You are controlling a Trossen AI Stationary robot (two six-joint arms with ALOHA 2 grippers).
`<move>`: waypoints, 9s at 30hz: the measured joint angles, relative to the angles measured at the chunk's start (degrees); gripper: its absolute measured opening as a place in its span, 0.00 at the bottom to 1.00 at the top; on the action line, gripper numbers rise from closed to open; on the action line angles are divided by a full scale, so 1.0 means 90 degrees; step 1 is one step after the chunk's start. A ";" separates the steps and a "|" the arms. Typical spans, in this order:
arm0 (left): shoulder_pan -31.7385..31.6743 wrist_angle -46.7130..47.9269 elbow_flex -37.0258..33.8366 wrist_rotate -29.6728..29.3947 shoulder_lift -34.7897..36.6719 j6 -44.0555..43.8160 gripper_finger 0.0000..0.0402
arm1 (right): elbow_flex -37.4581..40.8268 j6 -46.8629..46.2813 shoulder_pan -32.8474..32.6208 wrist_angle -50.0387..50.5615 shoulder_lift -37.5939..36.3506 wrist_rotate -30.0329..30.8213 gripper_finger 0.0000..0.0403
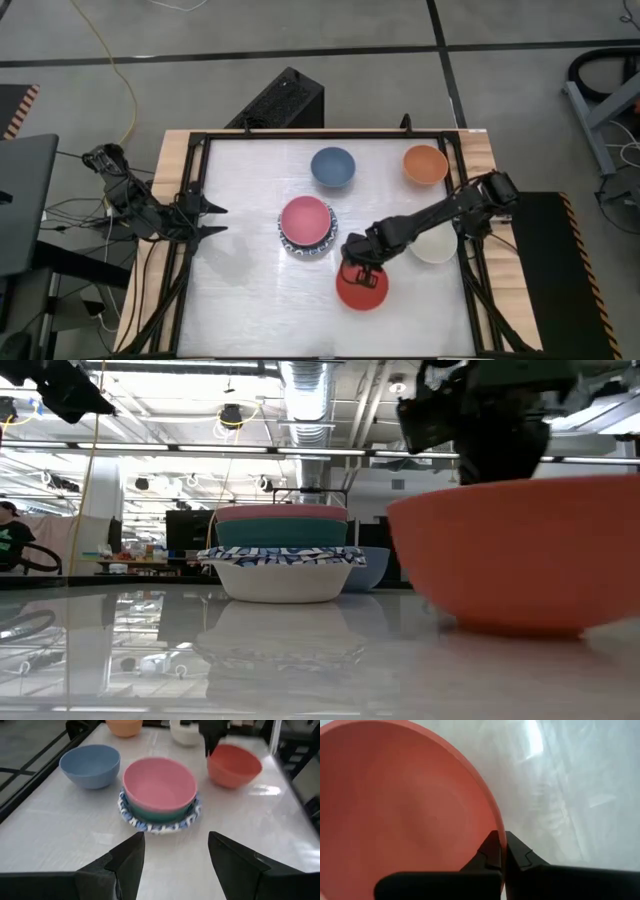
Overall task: Nest bowls inside each other
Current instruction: Stack the orange bowl on top of the pink bowl, then stack the white bowl on top of the orange bowl
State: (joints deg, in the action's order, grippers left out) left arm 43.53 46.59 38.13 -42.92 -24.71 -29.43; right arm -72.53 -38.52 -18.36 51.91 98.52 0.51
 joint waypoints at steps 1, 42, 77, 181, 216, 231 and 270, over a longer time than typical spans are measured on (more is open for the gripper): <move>0.0000 0.0024 -0.0070 -0.0004 0.0000 0.0036 0.52 | -0.0033 0.0061 0.0042 -0.0003 0.0000 -0.0002 0.02; -0.0002 -0.1279 -0.1034 -0.0491 -0.0005 0.0199 0.52 | -0.2827 0.1973 0.2074 -0.0304 -0.0005 0.0302 0.03; -0.0002 -0.1258 -0.1034 -0.0495 -0.0005 0.0316 0.52 | -0.2543 0.1187 0.3235 -0.0516 0.0800 -0.0404 0.03; 0.0000 -0.1122 -0.1034 -0.0160 -0.0090 0.0015 0.52 | 0.2254 -0.4946 0.0567 0.3477 -0.3322 0.0952 0.28; 0.0000 -0.1112 -0.1034 -0.0163 -0.0090 0.0078 0.52 | 0.3246 -0.3749 0.1406 -0.0465 -0.3317 0.1795 0.28; 0.0000 -0.1112 -0.1034 -0.0163 -0.0089 0.0078 0.52 | 0.2662 -0.3046 0.1794 -0.0483 -0.3339 0.1575 0.28; -0.0001 -0.1112 -0.1034 -0.0163 -0.0089 0.0029 0.52 | 0.3216 -0.4338 0.1832 0.2389 -0.3283 0.1610 0.53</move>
State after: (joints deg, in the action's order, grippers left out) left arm 43.52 36.58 28.82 -44.38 -25.51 -29.17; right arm -43.58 -77.56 -1.87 73.41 68.97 15.00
